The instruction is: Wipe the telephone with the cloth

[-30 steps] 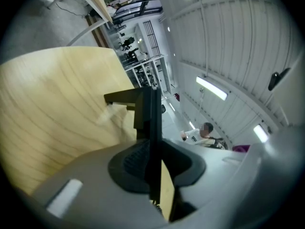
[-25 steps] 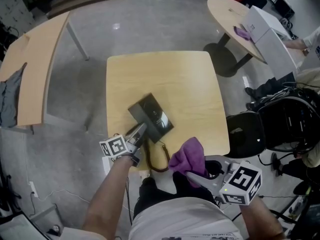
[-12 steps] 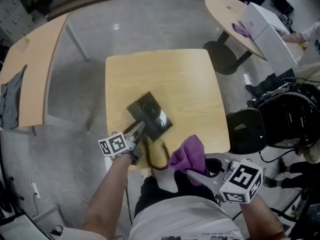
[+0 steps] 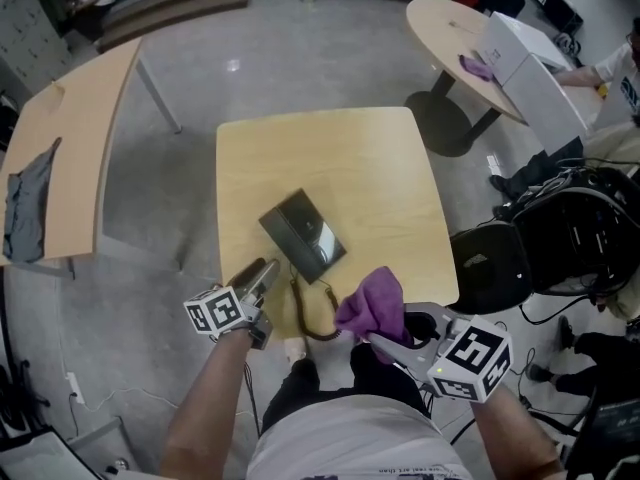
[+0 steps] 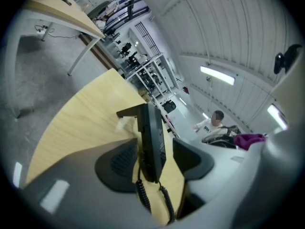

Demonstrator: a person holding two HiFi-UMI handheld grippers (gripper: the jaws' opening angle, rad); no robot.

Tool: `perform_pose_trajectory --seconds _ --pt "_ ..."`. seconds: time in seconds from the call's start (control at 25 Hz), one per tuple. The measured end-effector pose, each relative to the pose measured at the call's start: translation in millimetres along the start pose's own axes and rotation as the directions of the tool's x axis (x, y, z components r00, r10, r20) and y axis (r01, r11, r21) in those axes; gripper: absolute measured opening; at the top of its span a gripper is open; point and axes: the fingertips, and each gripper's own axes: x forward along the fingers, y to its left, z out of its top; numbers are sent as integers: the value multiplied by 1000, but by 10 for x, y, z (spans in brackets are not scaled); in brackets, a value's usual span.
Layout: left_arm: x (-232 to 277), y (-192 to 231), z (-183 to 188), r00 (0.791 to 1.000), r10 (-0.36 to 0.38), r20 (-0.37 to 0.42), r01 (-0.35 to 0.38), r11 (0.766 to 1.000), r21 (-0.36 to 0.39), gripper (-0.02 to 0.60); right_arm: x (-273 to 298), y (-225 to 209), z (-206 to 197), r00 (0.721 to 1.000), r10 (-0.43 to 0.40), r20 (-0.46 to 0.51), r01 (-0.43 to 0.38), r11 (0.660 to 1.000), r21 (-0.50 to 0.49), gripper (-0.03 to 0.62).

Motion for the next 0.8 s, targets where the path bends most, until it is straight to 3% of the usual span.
perform_pose_trajectory --seconds 0.32,0.48,0.6,0.8 --pt "-589 -482 -54 998 -52 -24 55 986 155 230 25 1 -163 997 -72 37 72 997 6 115" --pt "-818 -780 -117 999 -47 -16 50 967 248 172 -26 18 -165 994 -94 54 96 994 -45 115" --pt "-1002 -1103 -226 999 -39 0 37 937 348 133 -156 50 -155 990 -103 93 111 990 -90 115" --pt "-1176 -1794 -643 1000 7 -1 -6 849 529 5 -558 157 -301 985 -75 153 97 985 -140 115"
